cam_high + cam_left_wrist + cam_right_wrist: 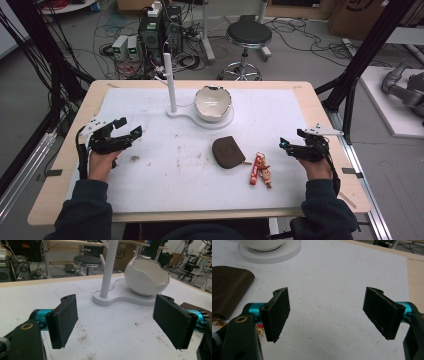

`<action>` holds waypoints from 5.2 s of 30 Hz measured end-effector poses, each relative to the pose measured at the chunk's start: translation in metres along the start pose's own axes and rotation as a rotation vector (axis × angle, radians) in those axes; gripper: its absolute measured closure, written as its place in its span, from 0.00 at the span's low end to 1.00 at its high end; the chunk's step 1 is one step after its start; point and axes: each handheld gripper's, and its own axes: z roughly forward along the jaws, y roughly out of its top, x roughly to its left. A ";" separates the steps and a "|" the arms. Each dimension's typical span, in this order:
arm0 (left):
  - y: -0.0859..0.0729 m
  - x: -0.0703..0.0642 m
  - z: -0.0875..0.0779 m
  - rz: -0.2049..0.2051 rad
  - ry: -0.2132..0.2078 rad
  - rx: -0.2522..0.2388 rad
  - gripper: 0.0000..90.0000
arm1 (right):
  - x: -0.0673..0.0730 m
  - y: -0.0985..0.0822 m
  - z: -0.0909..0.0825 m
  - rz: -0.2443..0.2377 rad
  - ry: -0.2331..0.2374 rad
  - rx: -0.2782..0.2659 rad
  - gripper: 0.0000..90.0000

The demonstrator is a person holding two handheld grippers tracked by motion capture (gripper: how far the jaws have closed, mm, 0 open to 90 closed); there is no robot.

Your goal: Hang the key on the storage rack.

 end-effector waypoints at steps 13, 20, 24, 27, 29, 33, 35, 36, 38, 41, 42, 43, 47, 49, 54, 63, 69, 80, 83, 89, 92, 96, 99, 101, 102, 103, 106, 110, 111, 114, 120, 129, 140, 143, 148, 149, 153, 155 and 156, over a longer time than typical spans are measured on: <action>-0.001 0.002 0.002 -0.011 0.000 -0.002 0.23 | 0.003 0.000 -0.001 0.002 0.013 -0.008 0.25; -0.001 0.002 0.001 -0.008 -0.009 0.003 0.23 | 0.014 0.002 -0.002 -0.018 0.023 0.008 0.27; 0.000 -0.002 -0.002 -0.002 -0.014 -0.001 0.23 | 0.032 0.000 -0.007 -0.038 0.055 0.059 0.28; 0.000 -0.001 -0.002 -0.005 -0.013 0.002 0.23 | 0.044 -0.009 -0.008 -0.071 0.080 0.134 0.28; -0.001 0.000 -0.002 -0.009 -0.010 0.001 0.23 | 0.050 -0.015 -0.008 -0.075 0.104 0.175 0.28; -0.002 0.001 0.000 -0.010 -0.011 0.008 0.23 | 0.061 -0.018 -0.006 -0.059 0.138 0.196 0.27; -0.003 0.001 0.001 -0.011 -0.012 0.013 0.23 | 0.064 -0.017 -0.004 -0.058 0.149 0.204 0.27; -0.003 0.001 0.001 -0.010 -0.012 0.013 0.23 | 0.065 -0.017 -0.004 -0.052 0.157 0.207 0.27; -0.002 0.001 0.001 -0.013 -0.013 0.010 0.23 | 0.066 -0.017 -0.003 -0.052 0.165 0.216 0.27; -0.002 0.001 0.001 -0.016 -0.010 0.010 0.23 | 0.069 -0.018 -0.004 -0.043 0.206 0.241 0.28; -0.002 0.001 0.001 -0.015 -0.010 0.012 0.23 | 0.069 -0.018 -0.004 -0.043 0.206 0.241 0.28; -0.003 0.001 0.001 -0.015 -0.011 0.013 0.23 | 0.071 -0.018 -0.003 -0.051 0.217 0.254 0.28; -0.003 0.001 0.001 -0.013 -0.012 0.016 0.23 | 0.075 -0.026 0.013 -0.100 0.202 0.385 0.34; -0.003 0.001 0.001 -0.013 -0.012 0.016 0.24 | 0.075 -0.026 0.012 -0.121 0.180 0.384 0.43; -0.003 0.001 0.002 -0.015 -0.013 0.020 0.24 | 0.058 -0.026 0.007 -0.078 0.055 0.358 0.50; -0.003 0.001 0.002 -0.011 -0.013 0.027 0.24 | 0.058 -0.026 0.009 -0.105 0.075 0.383 0.53; -0.003 0.001 0.002 -0.014 -0.012 0.025 0.24 | 0.058 -0.008 0.011 -0.105 0.098 0.225 0.54; -0.003 0.002 0.002 -0.017 -0.010 0.020 0.25 | 0.077 0.073 0.021 -0.245 0.144 -0.011 0.61; -0.004 0.002 0.002 -0.020 -0.009 0.020 0.25 | 0.081 0.088 0.023 -0.255 0.160 -0.036 0.62; -0.004 0.003 0.002 -0.023 -0.006 0.015 0.25 | 0.094 0.132 0.039 -0.304 0.206 -0.093 0.62; -0.004 0.004 0.001 -0.026 -0.004 0.013 0.25 | 0.104 0.160 0.052 -0.315 0.249 -0.137 0.62; -0.004 0.004 0.002 -0.030 -0.007 0.009 0.25 | 0.115 0.179 0.062 -0.332 0.287 -0.150 0.62; -0.004 0.005 0.002 -0.035 -0.010 0.006 0.25 | 0.127 0.196 0.072 -0.351 0.319 -0.164 0.62; -0.004 0.005 0.002 -0.034 -0.010 0.006 0.25 | 0.136 0.207 0.078 -0.365 0.337 -0.164 0.62; -0.004 0.006 0.002 -0.038 -0.008 0.002 0.25 | 0.141 0.212 0.082 -0.370 0.347 -0.171 0.62; -0.004 0.006 0.002 -0.039 -0.010 0.001 0.25 | 0.146 0.219 0.087 -0.376 0.358 -0.167 0.62; -0.004 0.006 0.001 -0.041 -0.009 -0.001 0.25 | 0.158 0.231 0.097 -0.397 0.377 -0.169 0.62; -0.004 0.008 0.001 -0.044 -0.010 -0.005 0.25 | 0.174 0.252 0.111 -0.404 0.414 -0.179 0.61; -0.004 0.008 0.001 -0.049 -0.008 -0.007 0.25 | 0.180 0.261 0.116 -0.404 0.435 -0.181 0.62; -0.004 0.008 0.000 -0.048 -0.009 -0.011 0.25 | 0.187 0.269 0.121 -0.412 0.450 -0.174 0.61; -0.003 0.009 -0.001 -0.047 -0.007 -0.013 0.25 | 0.207 0.286 0.132 -0.435 0.503 -0.178 0.61; -0.004 0.009 -0.002 -0.050 -0.008 -0.016 0.25 | 0.214 0.293 0.156 -0.421 0.396 -0.117 0.61; -0.004 0.009 -0.002 -0.050 -0.007 -0.014 0.25 | 0.179 0.255 0.172 -0.364 0.343 -0.036 0.61; -0.004 0.009 -0.002 -0.047 -0.009 -0.011 0.25 | 0.166 0.244 0.166 -0.347 0.317 -0.055 0.53; -0.004 0.008 -0.002 -0.047 -0.008 -0.006 0.25 | 0.131 0.223 0.148 -0.284 0.296 -0.060 0.47; -0.004 0.008 -0.002 -0.046 -0.008 -0.001 0.25 | 0.124 0.218 0.144 -0.267 0.291 -0.053 0.44; -0.004 0.008 -0.001 -0.042 -0.009 -0.002 0.25 | 0.099 0.197 0.128 -0.215 0.268 -0.013 0.36; -0.004 0.007 -0.002 -0.043 -0.009 -0.002 0.25 | 0.083 0.173 0.113 -0.213 0.239 0.007 0.31; -0.004 0.007 -0.002 -0.043 -0.010 -0.003 0.25 | 0.077 0.164 0.108 -0.202 0.233 0.032 0.29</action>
